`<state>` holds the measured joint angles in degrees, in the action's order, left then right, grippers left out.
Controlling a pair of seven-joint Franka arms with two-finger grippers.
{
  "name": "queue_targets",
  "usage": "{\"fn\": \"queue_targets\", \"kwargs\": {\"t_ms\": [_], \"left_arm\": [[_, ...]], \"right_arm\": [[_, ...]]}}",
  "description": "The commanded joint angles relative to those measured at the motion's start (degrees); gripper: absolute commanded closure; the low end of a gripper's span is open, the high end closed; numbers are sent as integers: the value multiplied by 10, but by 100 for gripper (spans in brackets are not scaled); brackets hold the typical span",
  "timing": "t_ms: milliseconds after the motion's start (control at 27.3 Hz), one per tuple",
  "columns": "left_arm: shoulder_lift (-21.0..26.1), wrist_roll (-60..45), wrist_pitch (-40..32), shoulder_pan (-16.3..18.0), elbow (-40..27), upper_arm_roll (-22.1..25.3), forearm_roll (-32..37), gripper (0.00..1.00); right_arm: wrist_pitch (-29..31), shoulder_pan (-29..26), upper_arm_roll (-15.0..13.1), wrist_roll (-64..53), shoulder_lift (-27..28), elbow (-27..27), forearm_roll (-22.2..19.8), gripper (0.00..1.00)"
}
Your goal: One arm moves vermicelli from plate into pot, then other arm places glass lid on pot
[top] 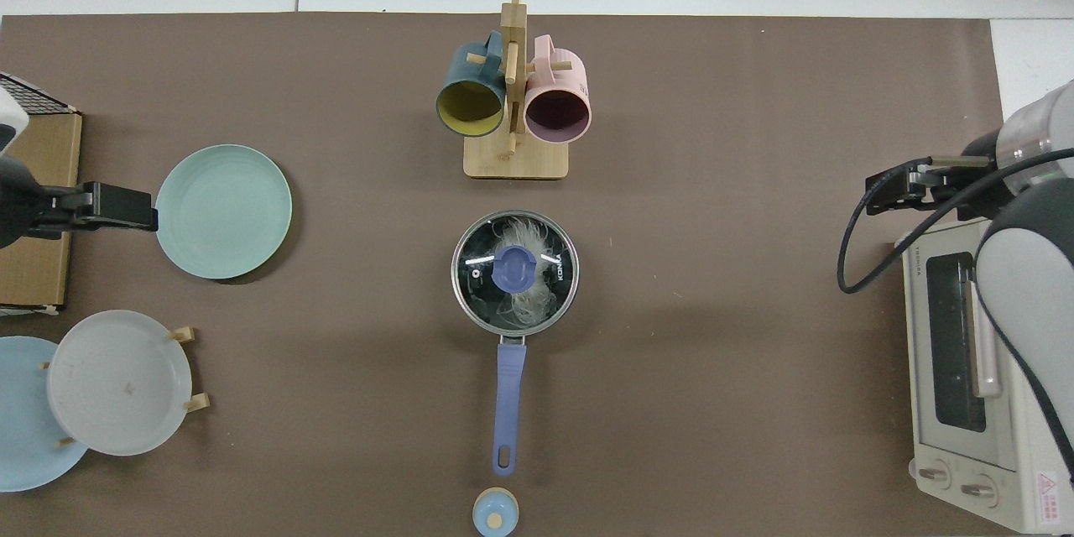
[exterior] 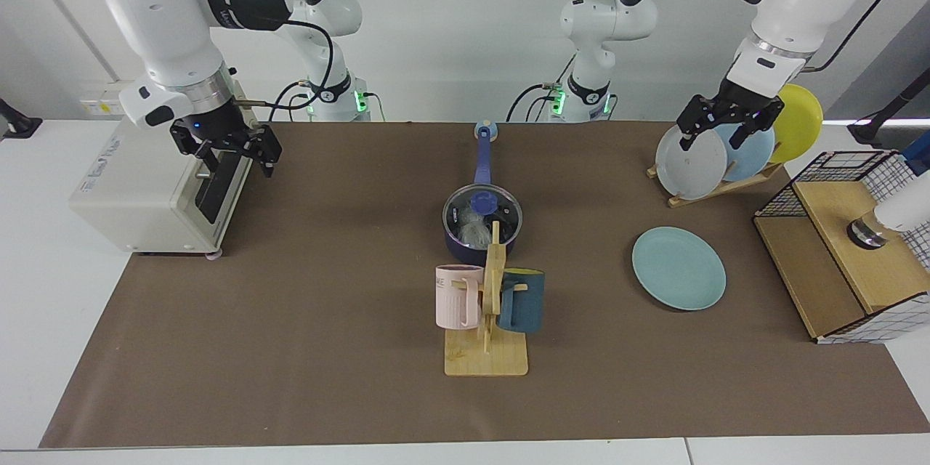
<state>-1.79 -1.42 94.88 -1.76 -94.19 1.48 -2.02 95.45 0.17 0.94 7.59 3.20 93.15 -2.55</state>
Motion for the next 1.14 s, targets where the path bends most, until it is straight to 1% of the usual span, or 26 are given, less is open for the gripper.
{"fn": "queue_targets", "kwargs": {"t_ms": [0,147,257,440,1099], "left_arm": [[-15,4,-4,3,-13,-1,-7,0],[-15,4,-4,3,-13,-1,-7,0],[-15,2,-4,3,-13,-1,-7,0],[-14,0,-4,3,-13,-1,-7,0],[-14,-1,-3,4,-13,-1,-7,0]], "right_arm": [[27,6,4,-14,-33,52,2,1],[31,11,4,-14,-39,66,2,1],[47,11,4,-14,-46,83,2,1],[53,9,4,-41,-44,79,3,1],[54,11,5,-35,-37,69,1,1]]}}
